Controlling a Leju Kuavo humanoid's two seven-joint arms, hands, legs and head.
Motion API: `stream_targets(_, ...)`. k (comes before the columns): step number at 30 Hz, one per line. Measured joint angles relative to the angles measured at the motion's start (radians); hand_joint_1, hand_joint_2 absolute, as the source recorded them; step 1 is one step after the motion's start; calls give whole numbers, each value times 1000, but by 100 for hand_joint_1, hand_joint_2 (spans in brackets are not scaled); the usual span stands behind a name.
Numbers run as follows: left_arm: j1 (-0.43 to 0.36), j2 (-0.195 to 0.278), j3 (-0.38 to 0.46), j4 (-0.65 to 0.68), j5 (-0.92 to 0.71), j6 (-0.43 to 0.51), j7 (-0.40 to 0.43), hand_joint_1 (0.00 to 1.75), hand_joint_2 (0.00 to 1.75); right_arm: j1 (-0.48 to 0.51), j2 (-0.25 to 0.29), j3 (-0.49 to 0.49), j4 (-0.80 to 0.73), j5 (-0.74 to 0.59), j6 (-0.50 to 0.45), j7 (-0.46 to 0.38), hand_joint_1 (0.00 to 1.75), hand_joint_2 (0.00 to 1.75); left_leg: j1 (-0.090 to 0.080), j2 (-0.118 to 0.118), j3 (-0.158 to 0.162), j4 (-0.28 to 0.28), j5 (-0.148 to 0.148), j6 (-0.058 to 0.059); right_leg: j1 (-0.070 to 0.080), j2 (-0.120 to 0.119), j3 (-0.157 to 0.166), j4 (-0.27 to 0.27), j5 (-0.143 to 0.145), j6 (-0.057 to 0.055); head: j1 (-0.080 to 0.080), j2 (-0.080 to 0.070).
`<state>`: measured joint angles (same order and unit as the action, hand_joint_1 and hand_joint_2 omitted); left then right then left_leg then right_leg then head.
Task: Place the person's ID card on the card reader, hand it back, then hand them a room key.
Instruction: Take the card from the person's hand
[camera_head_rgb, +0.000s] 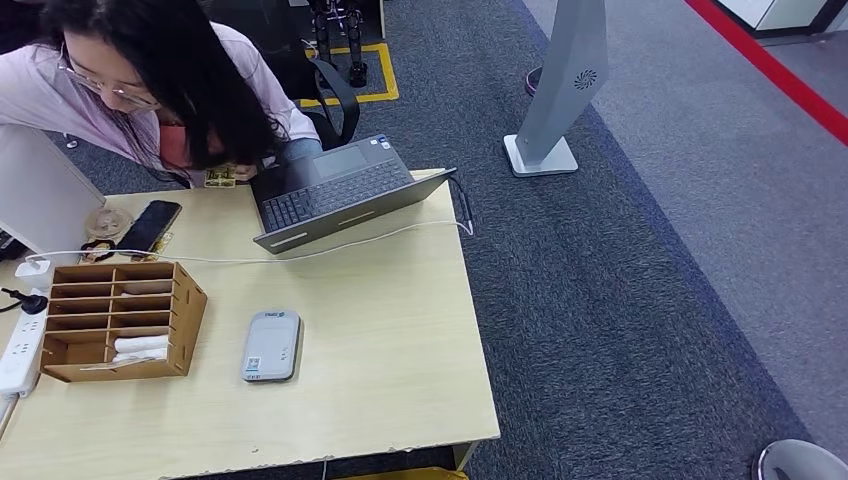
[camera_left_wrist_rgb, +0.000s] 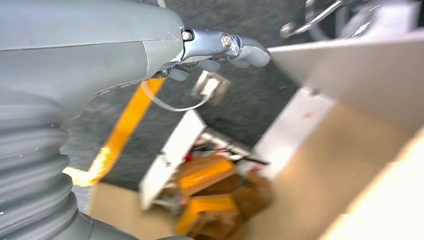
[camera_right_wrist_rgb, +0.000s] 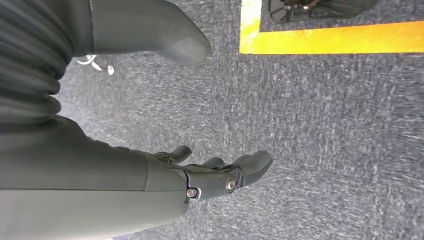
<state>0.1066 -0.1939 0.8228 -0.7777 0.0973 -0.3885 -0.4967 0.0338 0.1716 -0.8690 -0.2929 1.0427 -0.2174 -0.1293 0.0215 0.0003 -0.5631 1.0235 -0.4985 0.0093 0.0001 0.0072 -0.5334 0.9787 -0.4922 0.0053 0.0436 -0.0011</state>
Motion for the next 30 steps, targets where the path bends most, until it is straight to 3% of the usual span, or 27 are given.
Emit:
stream_targets(24, 216, -104, 9, -639, 340, 121, -165, 0, 175, -21, 73, -289, 28, 375, -85, 23, 0, 175, 0, 0, 0, 0, 0, 0, 0, -1, 0, 1, -1, -1, 0, 0)
stream_targets(30, 219, -119, 47, -797, 368, 76, -192, 0, 175, -27, 77, -320, 34, 459, -92, 33, 0, 175, 0, -1, 0, 0, 0, 0, 0, -1, 0, 1, -1, -1, 0, 0)
